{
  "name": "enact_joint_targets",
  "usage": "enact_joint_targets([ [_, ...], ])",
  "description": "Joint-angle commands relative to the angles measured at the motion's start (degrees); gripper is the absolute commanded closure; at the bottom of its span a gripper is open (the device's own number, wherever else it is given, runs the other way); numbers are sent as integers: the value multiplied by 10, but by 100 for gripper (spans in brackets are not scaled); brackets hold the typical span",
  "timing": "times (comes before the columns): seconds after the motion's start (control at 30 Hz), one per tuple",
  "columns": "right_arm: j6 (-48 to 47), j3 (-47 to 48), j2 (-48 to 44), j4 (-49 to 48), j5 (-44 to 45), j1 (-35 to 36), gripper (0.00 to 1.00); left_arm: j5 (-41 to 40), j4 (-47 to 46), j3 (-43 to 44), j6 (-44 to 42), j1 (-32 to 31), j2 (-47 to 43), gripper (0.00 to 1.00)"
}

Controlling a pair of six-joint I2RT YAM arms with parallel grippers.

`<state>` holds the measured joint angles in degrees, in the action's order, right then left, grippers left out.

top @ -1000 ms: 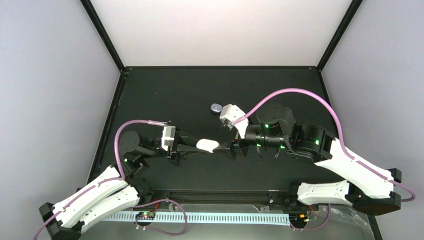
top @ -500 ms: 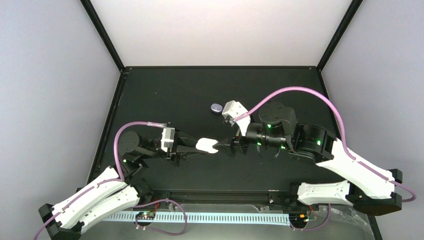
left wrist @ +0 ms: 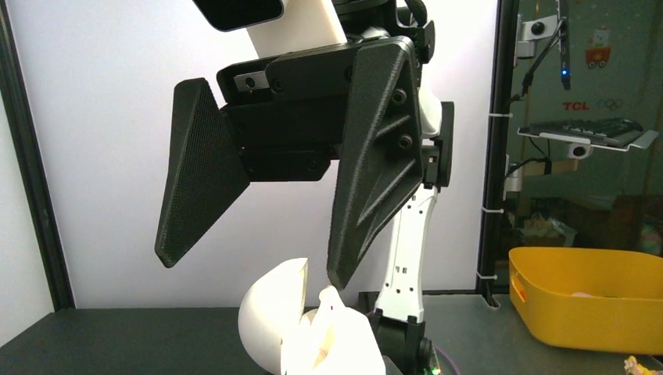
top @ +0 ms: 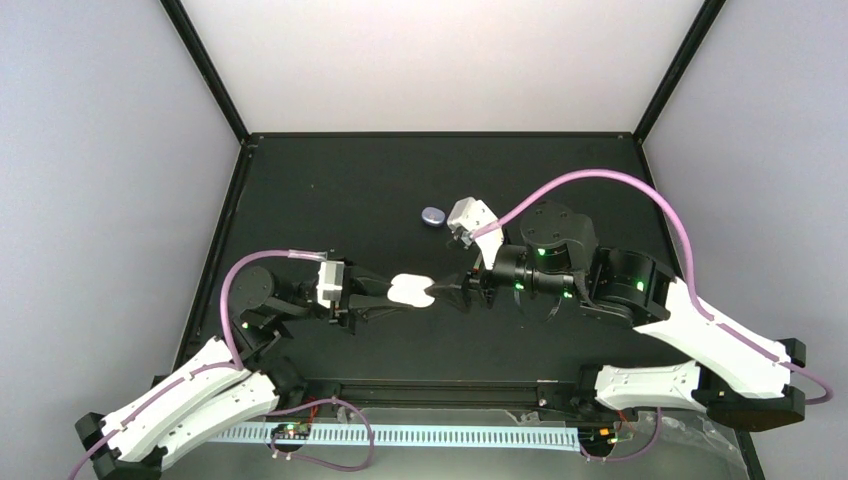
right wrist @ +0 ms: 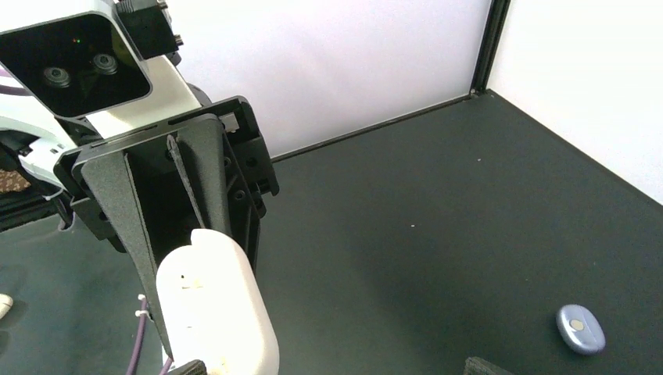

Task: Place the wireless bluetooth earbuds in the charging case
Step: Open the charging case, then adjust the earbud with the charging case.

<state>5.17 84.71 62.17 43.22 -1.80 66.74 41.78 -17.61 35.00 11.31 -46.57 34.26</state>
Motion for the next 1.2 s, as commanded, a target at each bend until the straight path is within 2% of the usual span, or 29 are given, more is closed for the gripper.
enact_joint_targets([
  [0.0, 6, 24, -9, -11, 5, -3, 15, 22, -4, 4, -22, 0, -14, 98],
  [0.23, -39, 56, -41, 25, -118, -3, 17, 23, 2, 8, -17, 0, -15, 99],
  [0.33, -59, 95, -21, 82, -192, -3, 26, 25, 3, 9, -16, 0, -11, 98],
  [0.43, -82, 124, 5, 134, -247, -3, 42, 26, 0, 10, -12, 0, -8, 98],
  [0.53, -90, 110, 13, 135, -258, -3, 60, 25, -1, 12, -10, 0, -3, 98],
  [0.63, -91, 84, 9, 105, -264, -3, 68, 22, 1, 17, -8, 0, 3, 98],
  [0.83, -97, 60, 26, 82, -280, -3, 72, 17, 12, 25, -11, 0, 12, 98],
  [1.17, -99, 34, 27, 49, -188, -3, 77, 17, 9, 26, -14, 0, 14, 98],
])
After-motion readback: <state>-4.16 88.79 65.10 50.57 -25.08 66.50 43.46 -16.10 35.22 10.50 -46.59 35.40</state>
